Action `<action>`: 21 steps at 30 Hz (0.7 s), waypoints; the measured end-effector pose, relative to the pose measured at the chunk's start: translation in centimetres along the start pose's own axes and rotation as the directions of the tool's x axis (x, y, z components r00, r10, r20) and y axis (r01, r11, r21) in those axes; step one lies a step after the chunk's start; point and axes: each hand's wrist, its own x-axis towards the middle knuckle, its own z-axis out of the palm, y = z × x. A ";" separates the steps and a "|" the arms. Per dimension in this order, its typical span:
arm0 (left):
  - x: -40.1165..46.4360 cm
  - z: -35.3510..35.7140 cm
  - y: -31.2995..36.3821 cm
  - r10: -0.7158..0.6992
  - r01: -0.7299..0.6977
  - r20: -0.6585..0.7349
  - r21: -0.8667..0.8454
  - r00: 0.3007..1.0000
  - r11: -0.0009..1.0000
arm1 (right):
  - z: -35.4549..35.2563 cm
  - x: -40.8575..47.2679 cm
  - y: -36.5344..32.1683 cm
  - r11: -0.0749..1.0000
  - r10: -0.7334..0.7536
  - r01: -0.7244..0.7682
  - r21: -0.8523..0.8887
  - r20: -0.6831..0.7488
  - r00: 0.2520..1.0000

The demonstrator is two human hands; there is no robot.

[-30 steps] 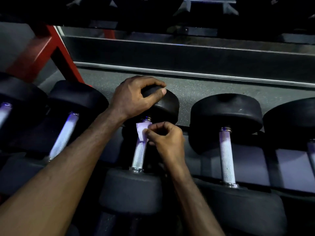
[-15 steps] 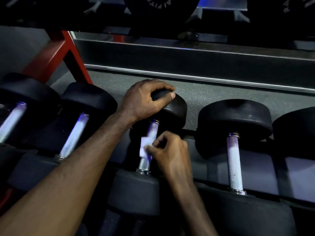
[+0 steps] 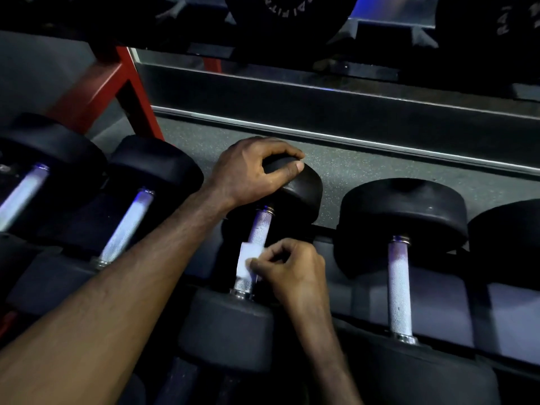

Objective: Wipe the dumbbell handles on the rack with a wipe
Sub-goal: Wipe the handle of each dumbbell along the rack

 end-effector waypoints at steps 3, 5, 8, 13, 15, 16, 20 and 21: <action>0.1 -0.2 0.1 0.001 -0.001 0.006 -0.002 1.000 1.000 | 0.2 3.0 -0.6 0.995 -0.027 0.038 0.096 -0.121 0.992; 0.1 -0.3 0.1 0.008 -0.008 0.003 -0.002 1.000 1.000 | 0.3 3.4 -0.5 0.991 -0.013 0.027 0.128 -0.102 0.995; 0.1 -0.2 0.2 0.015 -0.015 -0.009 0.009 1.000 1.000 | -0.1 0.9 0.8 0.990 0.020 -0.036 0.133 0.121 0.992; 0.1 -0.1 0.1 0.010 -0.010 0.011 0.008 1.000 1.000 | 0.4 2.5 1.2 0.853 0.075 -0.126 0.506 0.121 0.990; 0.1 -0.3 0.1 0.013 -0.014 0.019 0.006 1.000 1.000 | 0.8 3.6 0.7 0.782 0.112 -0.169 0.600 0.132 0.985; 0.2 -0.3 0.2 0.020 -0.020 0.023 0.003 1.000 1.000 | 0.8 3.4 0.8 0.775 0.107 -0.195 0.601 0.180 0.978; 0.1 -0.6 0.1 0.030 -0.030 0.045 -0.007 0.999 1.000 | 0.2 1.5 1.6 0.798 0.110 -0.352 0.489 0.457 0.883; 0.1 -0.7 0.0 0.026 -0.025 0.048 -0.011 0.998 1.000 | 0.3 1.5 1.7 0.785 0.110 -0.361 0.504 0.459 0.881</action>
